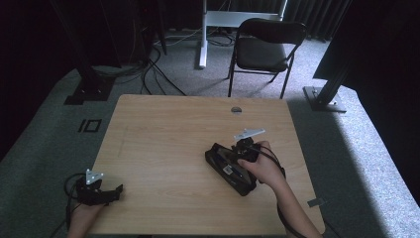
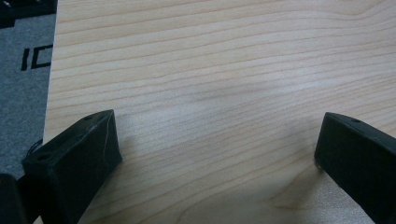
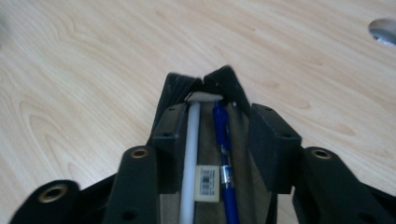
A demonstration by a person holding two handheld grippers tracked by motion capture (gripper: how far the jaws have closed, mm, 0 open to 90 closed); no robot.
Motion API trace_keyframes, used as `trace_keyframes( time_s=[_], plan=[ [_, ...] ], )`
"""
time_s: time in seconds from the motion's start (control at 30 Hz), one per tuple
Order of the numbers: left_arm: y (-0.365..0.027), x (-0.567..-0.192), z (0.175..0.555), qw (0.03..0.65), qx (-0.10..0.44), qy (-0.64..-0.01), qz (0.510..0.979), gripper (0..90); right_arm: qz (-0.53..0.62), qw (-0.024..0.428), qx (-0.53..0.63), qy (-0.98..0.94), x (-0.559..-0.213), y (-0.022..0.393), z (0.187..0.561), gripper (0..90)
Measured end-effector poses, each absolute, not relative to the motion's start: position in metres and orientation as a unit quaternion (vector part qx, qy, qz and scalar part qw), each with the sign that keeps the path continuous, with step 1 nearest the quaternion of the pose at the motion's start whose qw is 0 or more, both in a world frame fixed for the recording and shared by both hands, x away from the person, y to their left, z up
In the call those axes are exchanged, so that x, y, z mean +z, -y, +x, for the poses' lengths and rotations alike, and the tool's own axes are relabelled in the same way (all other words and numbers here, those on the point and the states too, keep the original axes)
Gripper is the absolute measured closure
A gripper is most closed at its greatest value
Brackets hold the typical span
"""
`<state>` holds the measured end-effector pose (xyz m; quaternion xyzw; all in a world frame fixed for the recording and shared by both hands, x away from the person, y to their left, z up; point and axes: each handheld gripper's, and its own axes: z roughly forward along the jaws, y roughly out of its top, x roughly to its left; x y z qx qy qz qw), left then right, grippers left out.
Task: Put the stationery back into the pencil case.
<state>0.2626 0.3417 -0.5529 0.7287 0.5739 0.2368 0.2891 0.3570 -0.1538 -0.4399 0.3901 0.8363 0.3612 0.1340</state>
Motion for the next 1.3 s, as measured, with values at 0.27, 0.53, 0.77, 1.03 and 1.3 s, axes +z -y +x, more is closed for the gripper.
trace_keyframes(
  time_s=[0.27, 0.53, 0.77, 1.03, 1.3],
  plan=[
    [-0.342, -0.553, 0.263, 0.289, 0.237, -0.574, 0.729, 0.2, 0.398, 0.144, 0.379, -0.823, -0.438, 0.162, 0.357, 52.9],
    [-0.342, -0.553, 0.263, 0.289, 0.237, -0.574, 0.729, 0.2, 0.419, 0.157, 0.388, -0.806, -0.440, 0.173, 0.358, 50.7],
    [-0.342, -0.553, 0.263, 0.289, 0.237, -0.574, 0.729, 0.2, 0.440, 0.173, 0.389, -0.790, -0.443, 0.187, 0.360, 48.2],
    [-0.342, -0.553, 0.263, 0.289, 0.237, -0.574, 0.729, 0.2, 0.461, 0.192, 0.381, -0.778, -0.451, 0.205, 0.360, 49.2],
    [-0.342, -0.553, 0.263, 0.289, 0.237, -0.574, 0.729, 0.2, 0.487, 0.207, 0.371, -0.764, -0.467, 0.224, 0.361, 47.5]
  ],
)
